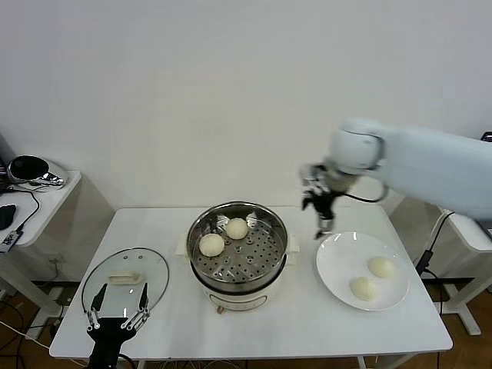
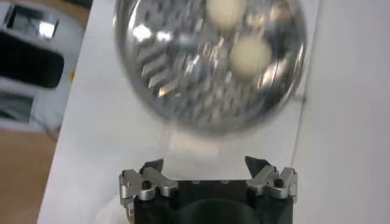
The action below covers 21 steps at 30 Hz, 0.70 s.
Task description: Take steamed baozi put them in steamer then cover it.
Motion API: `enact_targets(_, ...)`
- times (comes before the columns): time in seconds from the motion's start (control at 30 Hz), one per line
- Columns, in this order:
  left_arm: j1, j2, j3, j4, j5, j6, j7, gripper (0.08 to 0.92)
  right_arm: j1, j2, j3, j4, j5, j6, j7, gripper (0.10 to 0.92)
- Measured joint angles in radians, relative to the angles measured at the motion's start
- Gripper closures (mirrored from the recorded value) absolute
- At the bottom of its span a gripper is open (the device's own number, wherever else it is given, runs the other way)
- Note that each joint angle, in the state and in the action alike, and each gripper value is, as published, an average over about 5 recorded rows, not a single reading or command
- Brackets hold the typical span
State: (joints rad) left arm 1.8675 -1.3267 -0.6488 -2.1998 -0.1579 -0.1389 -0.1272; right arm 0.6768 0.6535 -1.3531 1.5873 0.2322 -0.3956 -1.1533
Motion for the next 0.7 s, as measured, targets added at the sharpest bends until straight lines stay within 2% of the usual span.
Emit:
enact_targets(0.3,0.018,-0.013,0.003,0.003,0.014,0.001,0.000,0.177,-0.258,-0.158,0.156,0.009,-0.197,0.085,-0.003,0.203)
enact_targets(0.7,0.031,-0.022,-0.007,0.004,0.020,0.000,0.000,0.177,-0.585,-0.177,0.375,-0.089,-0.341,0.133,0.031,0.203)
